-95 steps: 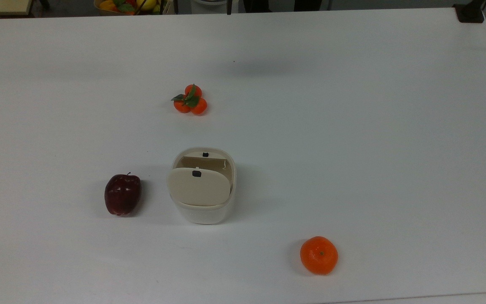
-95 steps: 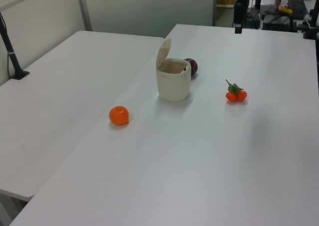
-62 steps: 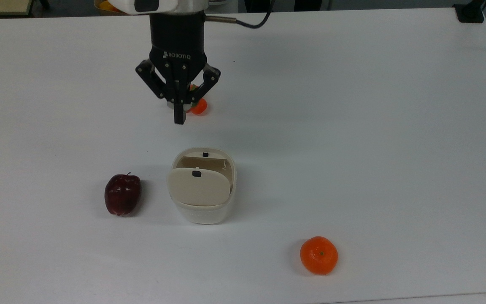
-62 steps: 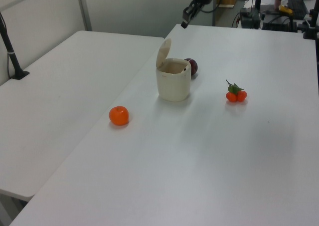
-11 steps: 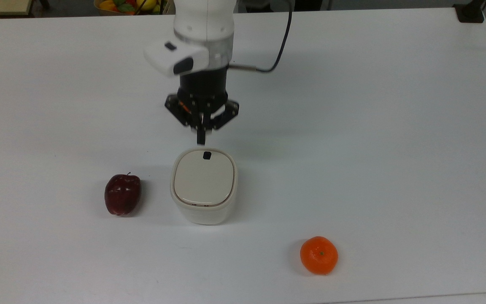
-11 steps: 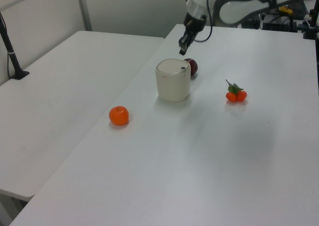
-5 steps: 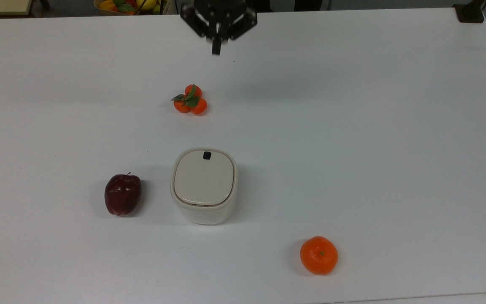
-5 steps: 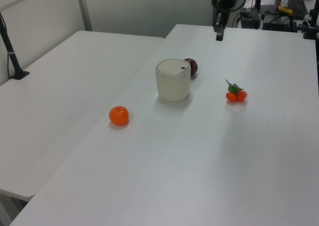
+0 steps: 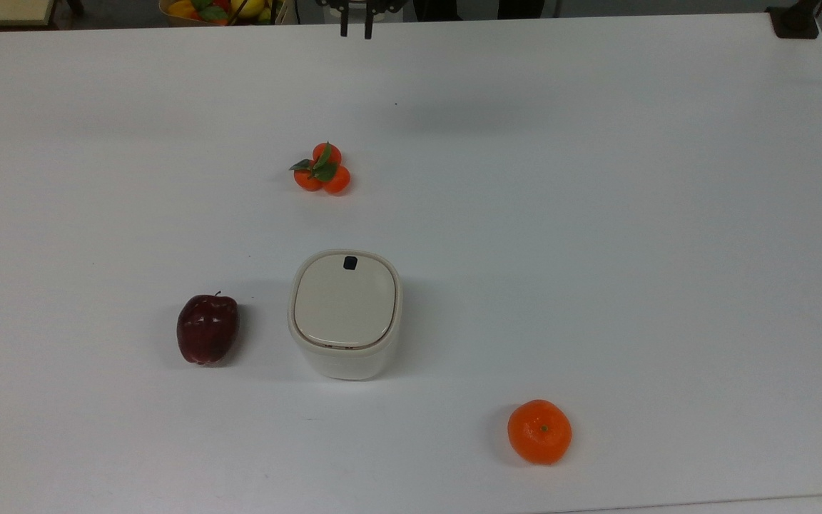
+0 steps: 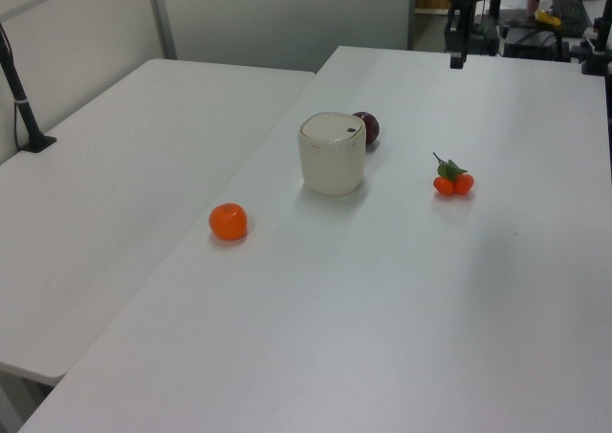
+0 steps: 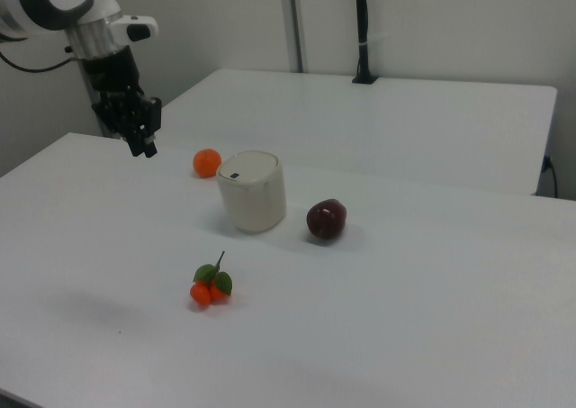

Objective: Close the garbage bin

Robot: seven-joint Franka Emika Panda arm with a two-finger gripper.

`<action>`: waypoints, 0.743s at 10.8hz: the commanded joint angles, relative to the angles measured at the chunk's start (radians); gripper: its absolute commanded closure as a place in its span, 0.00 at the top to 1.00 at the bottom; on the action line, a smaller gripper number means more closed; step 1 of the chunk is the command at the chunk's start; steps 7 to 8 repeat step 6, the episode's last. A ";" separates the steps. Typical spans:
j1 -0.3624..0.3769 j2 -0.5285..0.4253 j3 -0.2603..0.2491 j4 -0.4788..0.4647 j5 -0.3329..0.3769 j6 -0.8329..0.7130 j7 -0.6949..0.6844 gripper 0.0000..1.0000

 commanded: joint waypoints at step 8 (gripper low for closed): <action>-0.004 -0.029 -0.012 -0.028 0.021 -0.007 -0.014 1.00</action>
